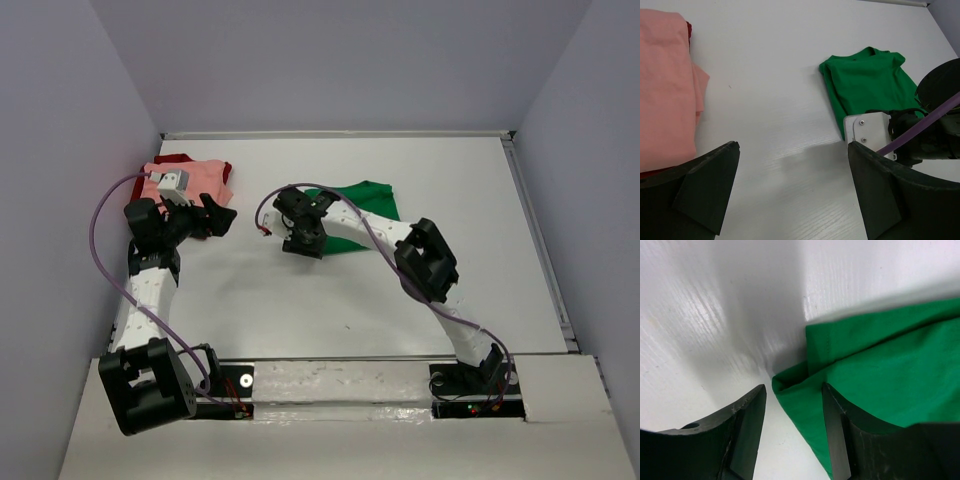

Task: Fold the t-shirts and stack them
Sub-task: Neatly place the folded tshirt to the corner

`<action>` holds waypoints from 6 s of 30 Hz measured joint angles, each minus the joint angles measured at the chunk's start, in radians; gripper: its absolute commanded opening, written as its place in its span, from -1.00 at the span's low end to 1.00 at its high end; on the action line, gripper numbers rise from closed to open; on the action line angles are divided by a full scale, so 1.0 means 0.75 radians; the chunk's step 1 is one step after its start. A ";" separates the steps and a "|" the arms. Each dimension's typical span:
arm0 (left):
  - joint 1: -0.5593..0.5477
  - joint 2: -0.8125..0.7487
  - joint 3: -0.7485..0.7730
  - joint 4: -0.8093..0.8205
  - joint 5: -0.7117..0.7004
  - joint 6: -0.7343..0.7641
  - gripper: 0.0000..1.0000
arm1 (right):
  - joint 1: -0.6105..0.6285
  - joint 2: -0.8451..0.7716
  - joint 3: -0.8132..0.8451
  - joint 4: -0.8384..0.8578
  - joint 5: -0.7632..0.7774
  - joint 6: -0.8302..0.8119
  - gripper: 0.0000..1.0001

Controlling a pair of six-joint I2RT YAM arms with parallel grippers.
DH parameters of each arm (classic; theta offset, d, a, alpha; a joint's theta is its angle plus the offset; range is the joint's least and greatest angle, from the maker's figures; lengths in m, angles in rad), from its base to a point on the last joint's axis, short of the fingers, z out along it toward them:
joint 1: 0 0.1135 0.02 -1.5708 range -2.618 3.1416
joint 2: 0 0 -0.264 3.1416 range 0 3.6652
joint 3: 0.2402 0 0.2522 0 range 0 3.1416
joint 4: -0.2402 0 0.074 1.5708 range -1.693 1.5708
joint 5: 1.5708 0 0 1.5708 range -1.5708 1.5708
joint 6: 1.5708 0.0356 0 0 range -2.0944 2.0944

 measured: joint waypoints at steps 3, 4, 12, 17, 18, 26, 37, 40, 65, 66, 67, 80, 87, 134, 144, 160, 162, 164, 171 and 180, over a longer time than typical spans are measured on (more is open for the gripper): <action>0.000 0.000 0.001 -0.001 0.000 0.000 0.98 | -0.002 0.001 -0.001 0.004 0.030 -0.006 0.09; 0.000 0.000 0.001 -0.001 0.000 0.001 0.98 | -0.002 0.001 -0.001 0.006 0.039 -0.010 0.09; 0.000 0.000 0.001 -0.001 0.000 0.001 0.98 | -0.002 0.001 -0.041 0.055 0.098 -0.028 0.10; 0.000 0.000 0.003 -0.004 -0.002 0.001 0.98 | -0.002 0.004 -0.068 0.069 0.103 -0.028 0.10; 0.000 0.000 0.005 -0.005 -0.002 0.001 0.98 | -0.002 0.004 -0.073 0.071 0.103 -0.028 0.08; 0.000 0.000 0.014 -0.010 -0.002 0.001 0.98 | -0.002 0.005 -0.093 0.077 0.104 -0.017 -0.93; -0.001 0.150 0.023 0.000 0.045 -0.044 0.87 | -0.043 0.031 -0.015 0.039 0.141 0.007 -1.00; 0.000 0.270 0.050 0.010 0.082 -0.099 0.69 | -0.075 0.029 0.020 0.032 0.160 0.007 -1.00; -0.369 1.156 0.375 0.253 0.378 -0.586 0.77 | -0.115 -0.070 0.207 -0.121 0.137 0.072 -1.00; -0.374 1.167 0.377 0.281 0.377 -0.620 0.78 | -0.115 -0.059 0.206 -0.123 0.136 0.073 -1.00; -0.380 1.179 0.385 0.312 0.371 -0.659 0.77 | -0.115 -0.052 0.207 -0.125 0.136 0.073 -1.00; -0.523 1.262 0.505 0.546 0.253 -0.961 0.96 | -0.102 -0.011 0.223 -0.151 0.126 0.082 -1.00; -0.632 1.273 0.500 0.556 0.194 -1.023 0.98 | -0.087 0.012 0.251 -0.171 0.126 0.082 -1.00; -0.703 1.432 0.672 0.338 0.083 -0.868 -0.70 | -0.061 0.012 0.301 -0.212 0.177 0.081 -1.00; -0.714 1.435 0.680 0.315 0.091 -0.838 -1.00 | -0.061 0.010 0.293 -0.228 0.161 0.073 0.53; -0.687 1.381 0.773 0.003 0.020 -0.502 -1.00 | -0.256 -0.762 -0.286 -0.092 0.087 0.009 -0.59; -0.686 1.381 0.822 -0.091 -0.004 -0.418 -1.00 | -0.442 -0.849 -0.429 -0.036 0.113 0.014 -1.00; -0.687 1.381 0.868 -0.170 -0.035 -0.330 -1.00 | -0.580 -0.890 -0.562 0.038 0.132 0.027 -1.00; -0.688 1.380 1.008 -0.427 -0.171 -0.035 -1.00 | -0.704 -1.001 -0.970 0.131 0.115 0.063 -1.00; -0.656 1.332 1.198 -0.871 -0.492 0.300 -1.00 | -0.720 -0.968 -1.009 0.285 0.032 0.119 -1.00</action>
